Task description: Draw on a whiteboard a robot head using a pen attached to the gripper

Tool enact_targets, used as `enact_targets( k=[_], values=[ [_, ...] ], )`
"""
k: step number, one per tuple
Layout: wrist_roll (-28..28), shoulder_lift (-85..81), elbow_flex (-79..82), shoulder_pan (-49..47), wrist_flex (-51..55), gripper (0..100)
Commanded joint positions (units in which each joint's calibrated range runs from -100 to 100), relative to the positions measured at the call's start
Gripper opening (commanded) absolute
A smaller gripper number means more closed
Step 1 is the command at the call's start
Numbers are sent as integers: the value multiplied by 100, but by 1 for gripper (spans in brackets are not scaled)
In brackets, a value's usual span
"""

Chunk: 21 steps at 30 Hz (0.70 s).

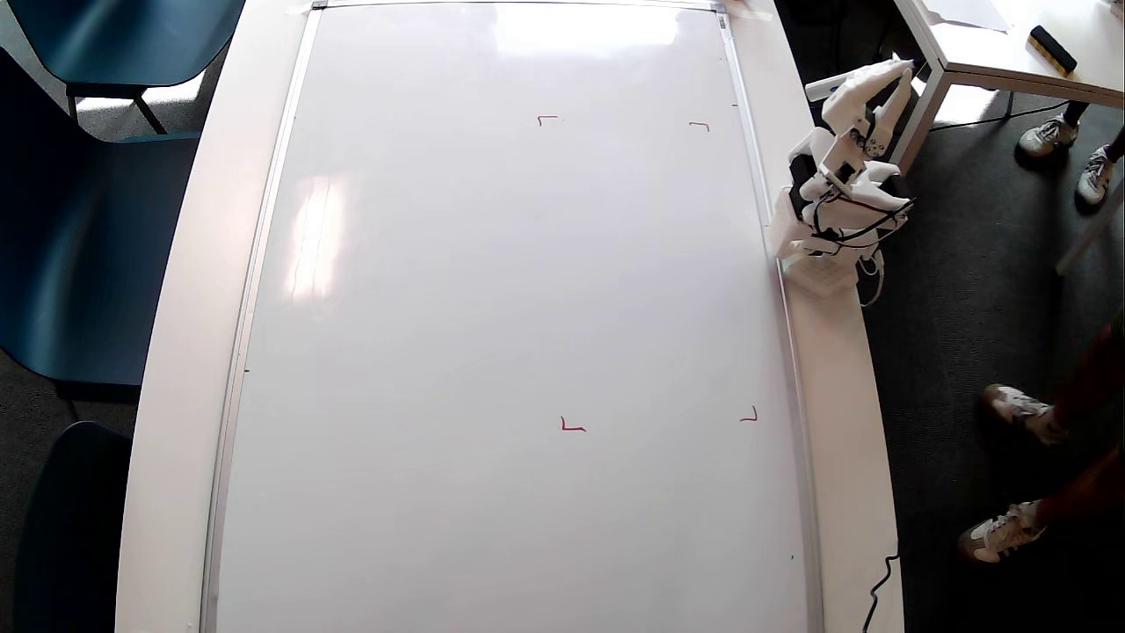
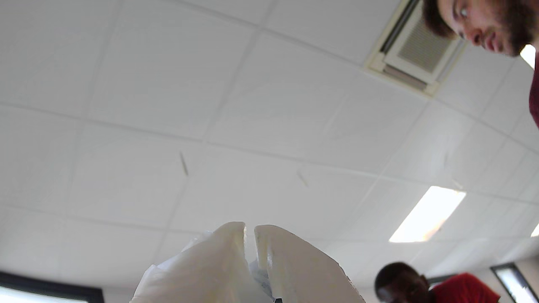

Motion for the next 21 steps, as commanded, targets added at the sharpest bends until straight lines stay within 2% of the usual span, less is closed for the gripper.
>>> enact_targets(
  k=[1,6,7,11,12,16,17,20,21],
  values=[
    [15,694,82,0,342,1],
    [15,1247,91,-74,1932,1],
    [15,1256,91,-177,2801,1],
    [15,1273,91,-236,4513,1],
    [21,1289,91,-236,5425,1],
    [10,1289,91,-59,7301,1],
    [-114,1289,82,52,7970,1],
    [-500,1289,-36,243,8813,1],
    [-698,1298,-290,368,9465,1]
  ],
)
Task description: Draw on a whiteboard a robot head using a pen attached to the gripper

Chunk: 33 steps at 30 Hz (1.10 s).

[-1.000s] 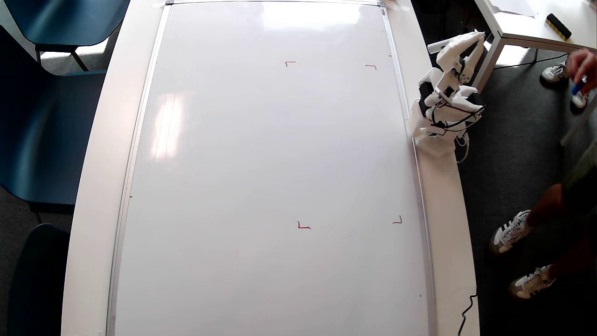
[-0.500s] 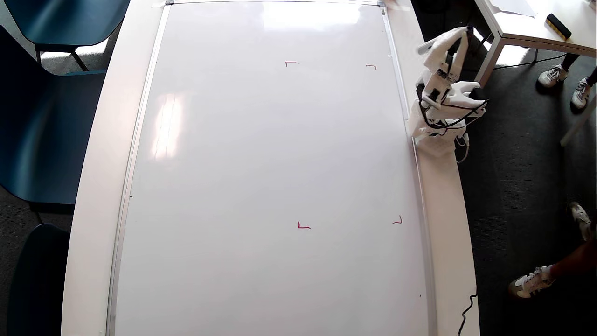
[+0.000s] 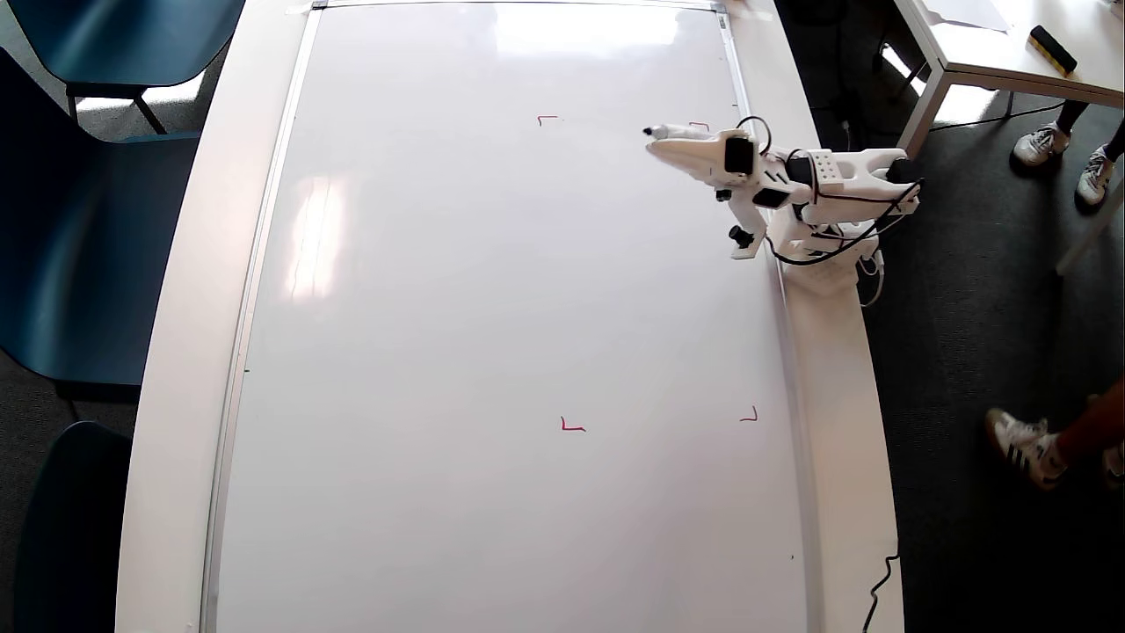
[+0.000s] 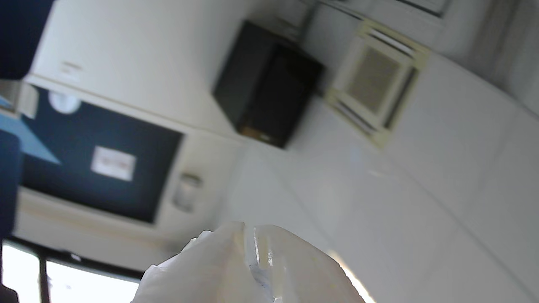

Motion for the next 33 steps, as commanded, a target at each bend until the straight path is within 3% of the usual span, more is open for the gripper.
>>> enact_targets(
  k=[1,4,5,10,18,23,28,33],
  values=[
    [-440,-15,-553,314,1622,1],
    [-767,-15,-1398,388,3160,1],
    [-1084,-24,-2070,322,4185,1],
    [-1947,18,-3713,27,6079,1],
    [-2145,2115,-5147,34,6904,1],
    [-2145,3507,-7226,-39,7669,1],
    [-2119,4924,-9242,-452,9050,1],
    [-2145,5804,-9895,-953,10119,1]
  ],
)
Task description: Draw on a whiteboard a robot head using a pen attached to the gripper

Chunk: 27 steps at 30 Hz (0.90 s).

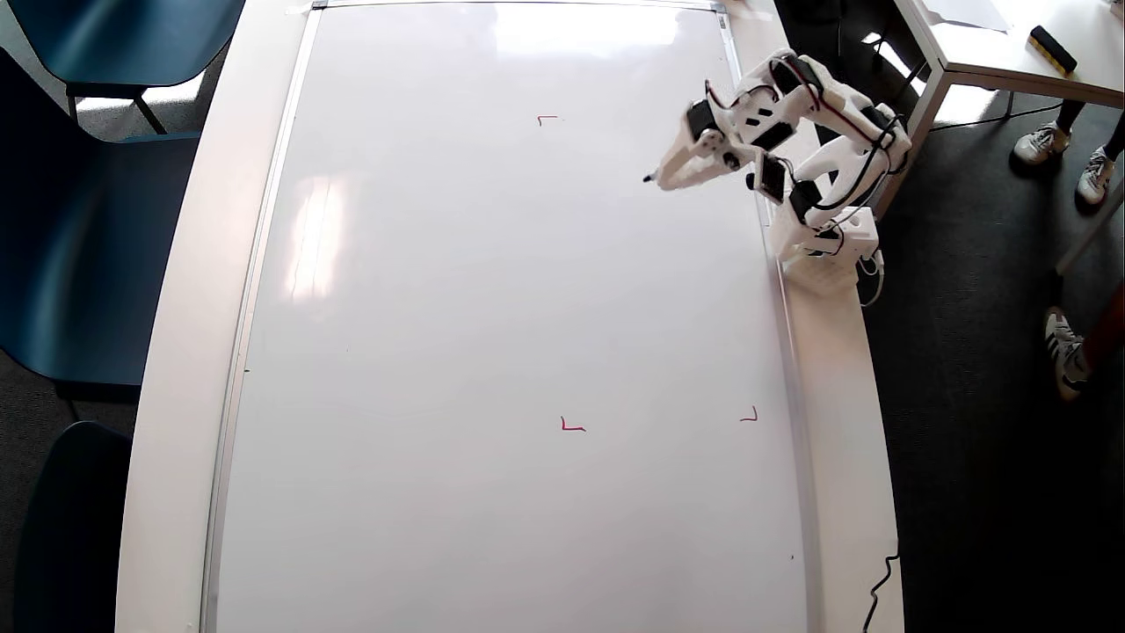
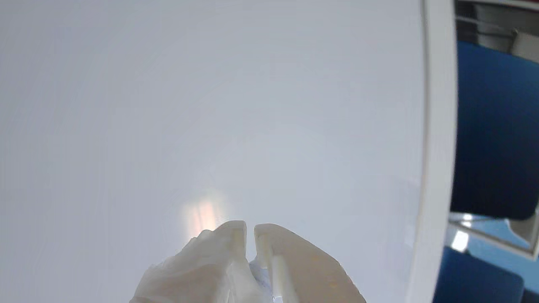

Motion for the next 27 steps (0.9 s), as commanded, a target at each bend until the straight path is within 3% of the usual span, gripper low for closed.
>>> enact_targets(
  k=[1,18,23,27],
  values=[
    [-16,560,-539,-206,465,1],
    [-32,2606,-585,-817,-117,1],
    [-375,3092,-621,-648,-1290,1],
    [-381,3193,-603,-515,-1238,1]
  ],
)
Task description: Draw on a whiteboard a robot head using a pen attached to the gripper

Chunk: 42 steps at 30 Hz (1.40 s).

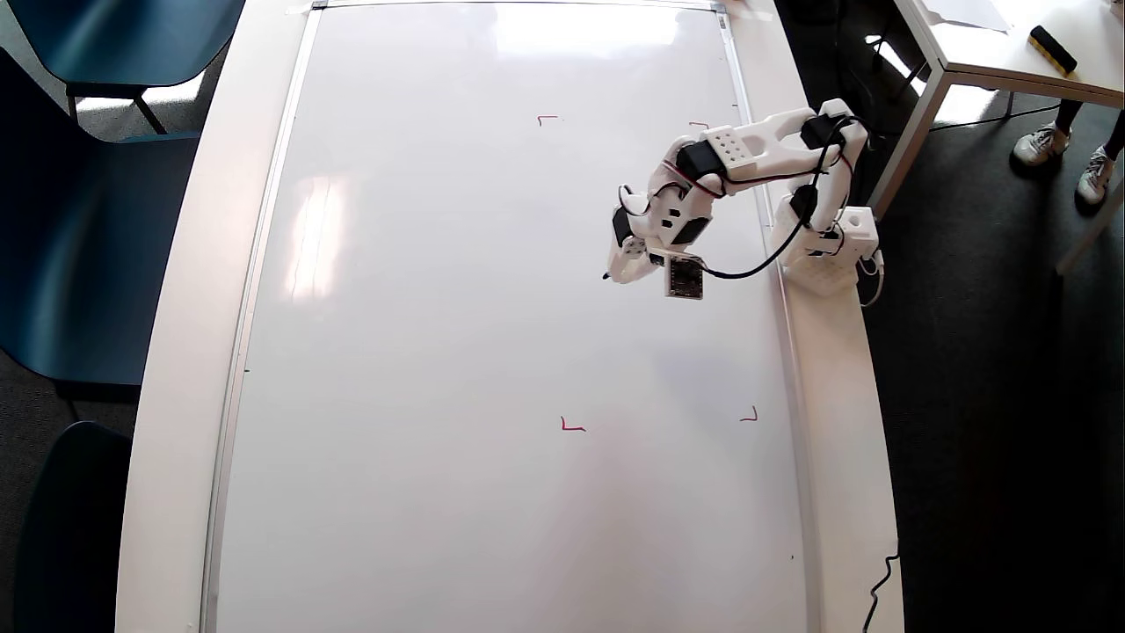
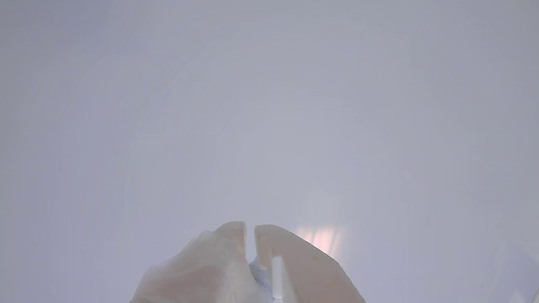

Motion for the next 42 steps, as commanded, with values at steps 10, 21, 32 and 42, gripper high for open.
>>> enact_targets(
  k=[10,21,32,42],
  values=[
    [-262,251,-201,620,822,1],
    [-262,1274,-1045,554,805,1],
    [-268,1610,-1199,635,362,1],
    [-268,1945,-1190,701,362,1]
  ],
)
